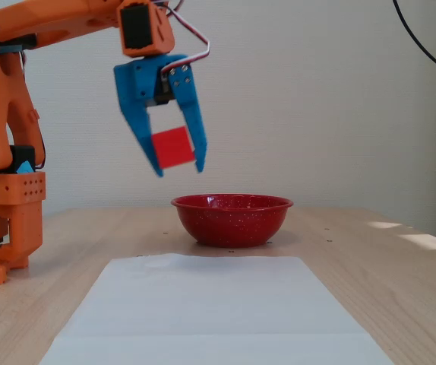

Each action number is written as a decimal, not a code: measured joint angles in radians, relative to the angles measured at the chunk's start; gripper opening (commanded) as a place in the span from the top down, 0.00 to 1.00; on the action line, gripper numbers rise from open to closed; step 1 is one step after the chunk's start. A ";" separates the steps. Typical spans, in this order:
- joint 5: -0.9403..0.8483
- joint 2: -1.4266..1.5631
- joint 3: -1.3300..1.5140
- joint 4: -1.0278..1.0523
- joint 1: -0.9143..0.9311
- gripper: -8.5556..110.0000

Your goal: Grasp the red cube and put it in the red bowl

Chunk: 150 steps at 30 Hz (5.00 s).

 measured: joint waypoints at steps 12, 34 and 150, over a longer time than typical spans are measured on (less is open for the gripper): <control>-0.218 -0.057 -0.250 0.041 0.407 0.92; -0.253 -0.213 0.051 -0.606 0.753 0.76; -0.308 1.494 1.706 -0.716 0.281 0.92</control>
